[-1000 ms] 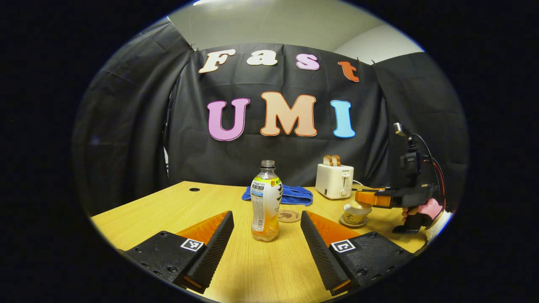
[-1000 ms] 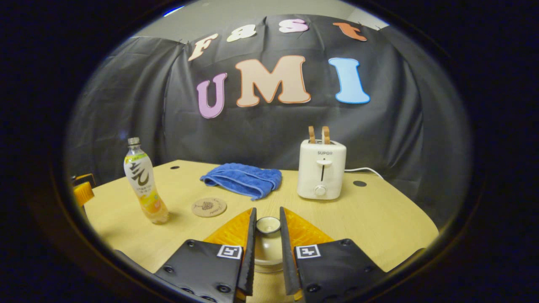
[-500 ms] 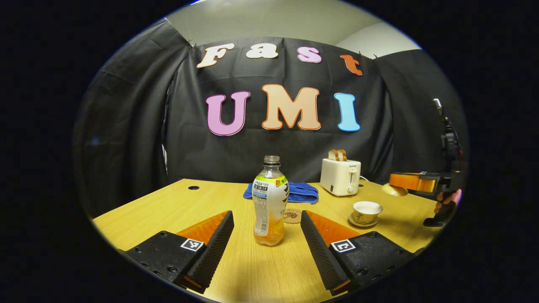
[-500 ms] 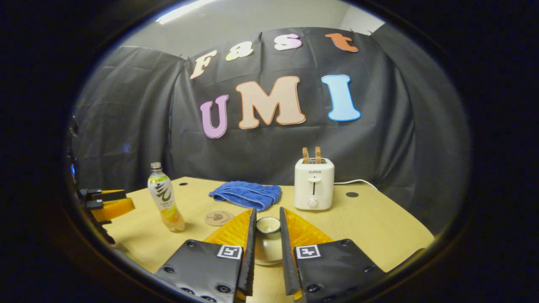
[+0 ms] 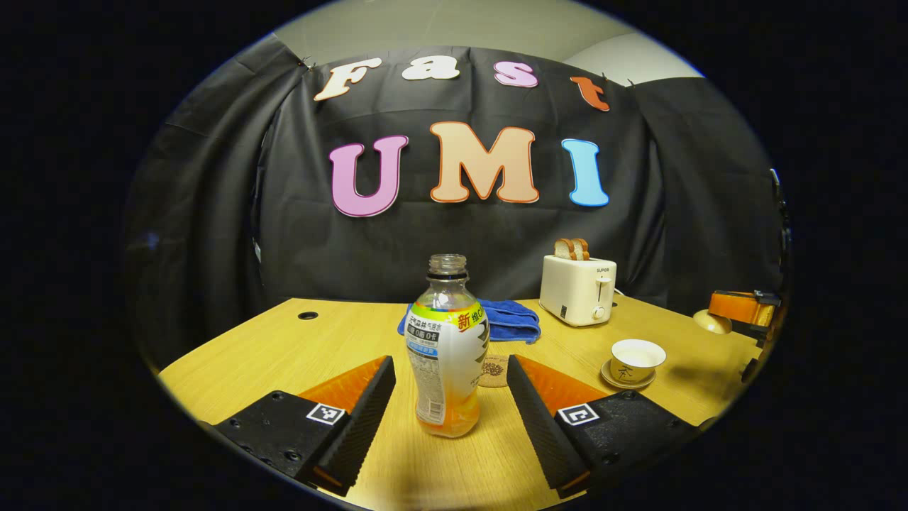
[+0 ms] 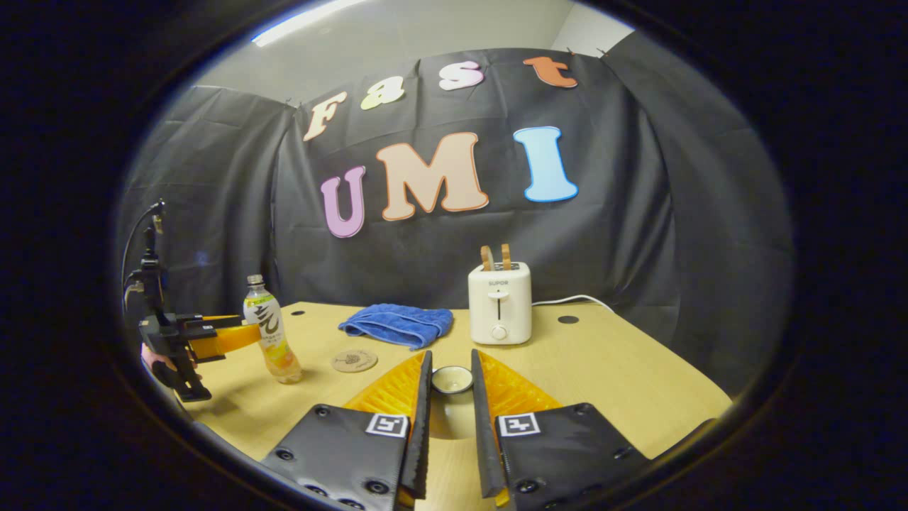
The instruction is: Open the teacup lid with one hand, grasp the water bottle and pour water into the teacup with the other hand; after pouring, place the water bottle on the coaster and then close the teacup lid.
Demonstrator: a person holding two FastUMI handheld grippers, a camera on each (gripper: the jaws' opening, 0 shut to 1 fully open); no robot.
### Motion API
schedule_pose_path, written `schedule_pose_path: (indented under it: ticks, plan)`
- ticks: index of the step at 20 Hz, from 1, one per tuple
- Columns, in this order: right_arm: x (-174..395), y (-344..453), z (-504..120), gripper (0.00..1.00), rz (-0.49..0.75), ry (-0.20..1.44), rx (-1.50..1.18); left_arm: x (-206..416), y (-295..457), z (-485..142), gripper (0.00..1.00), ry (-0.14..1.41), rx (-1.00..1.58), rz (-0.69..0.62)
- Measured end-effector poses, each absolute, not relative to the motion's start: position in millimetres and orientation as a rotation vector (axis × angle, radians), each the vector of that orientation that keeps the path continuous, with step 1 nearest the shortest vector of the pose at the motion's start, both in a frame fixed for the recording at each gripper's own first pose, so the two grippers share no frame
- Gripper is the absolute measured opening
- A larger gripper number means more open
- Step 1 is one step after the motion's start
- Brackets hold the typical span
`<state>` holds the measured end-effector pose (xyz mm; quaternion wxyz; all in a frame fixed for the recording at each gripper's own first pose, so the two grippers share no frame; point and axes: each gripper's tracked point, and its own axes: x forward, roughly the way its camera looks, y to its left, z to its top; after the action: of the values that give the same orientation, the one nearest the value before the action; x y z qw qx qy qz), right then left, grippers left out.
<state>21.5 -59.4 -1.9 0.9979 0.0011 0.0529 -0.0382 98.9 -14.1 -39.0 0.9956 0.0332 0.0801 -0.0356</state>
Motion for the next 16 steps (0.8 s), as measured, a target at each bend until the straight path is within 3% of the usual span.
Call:
schedule_pose_path:
  ticks: [16]
  plan:
    - [9,-90,-4,0.33,-0.126,0.122,0.006,140,-10,-77,0.72,0.248,0.093,-0.026]
